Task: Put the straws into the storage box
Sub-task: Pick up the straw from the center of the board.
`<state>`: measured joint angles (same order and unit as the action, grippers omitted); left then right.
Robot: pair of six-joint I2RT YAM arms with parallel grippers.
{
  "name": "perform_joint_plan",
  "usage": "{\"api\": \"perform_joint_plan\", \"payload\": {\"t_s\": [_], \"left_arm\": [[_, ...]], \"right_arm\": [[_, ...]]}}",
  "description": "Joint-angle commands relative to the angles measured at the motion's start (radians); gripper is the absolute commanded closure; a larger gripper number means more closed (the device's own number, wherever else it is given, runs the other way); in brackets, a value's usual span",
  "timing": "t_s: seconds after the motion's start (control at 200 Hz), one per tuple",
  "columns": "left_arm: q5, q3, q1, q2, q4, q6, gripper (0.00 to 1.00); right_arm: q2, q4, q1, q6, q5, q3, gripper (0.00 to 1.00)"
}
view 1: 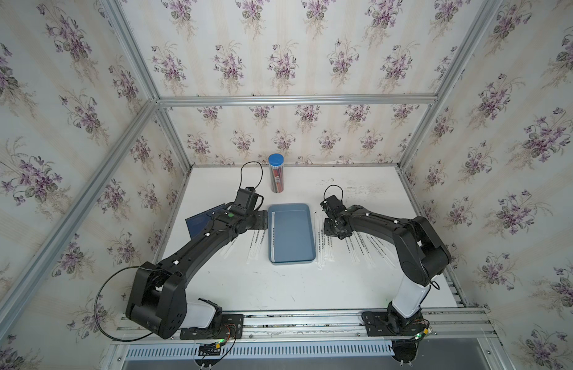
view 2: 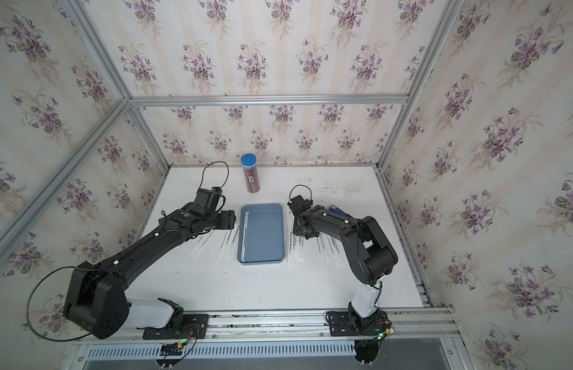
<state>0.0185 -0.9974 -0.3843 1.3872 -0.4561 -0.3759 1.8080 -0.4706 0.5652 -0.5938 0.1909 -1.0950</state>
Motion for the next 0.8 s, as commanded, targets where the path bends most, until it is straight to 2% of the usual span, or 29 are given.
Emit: {"api": "perform_joint_plan", "payload": {"t_s": [0.0,0.285,0.799], "left_arm": [[-0.002,-0.005,-0.001,0.004,0.013,0.0,0.16],[0.0,-0.006,-0.002,0.009,0.013,-0.001,0.16],[0.004,-0.007,-0.006,0.016,0.014,0.005,0.16]], "right_arm": [[0.015,0.008,0.0,0.003,-0.004,0.004,0.78],[0.002,0.005,0.001,0.003,-0.009,-0.014,0.75],[0.055,0.026,0.0,0.001,-0.005,0.017,0.78]]}}
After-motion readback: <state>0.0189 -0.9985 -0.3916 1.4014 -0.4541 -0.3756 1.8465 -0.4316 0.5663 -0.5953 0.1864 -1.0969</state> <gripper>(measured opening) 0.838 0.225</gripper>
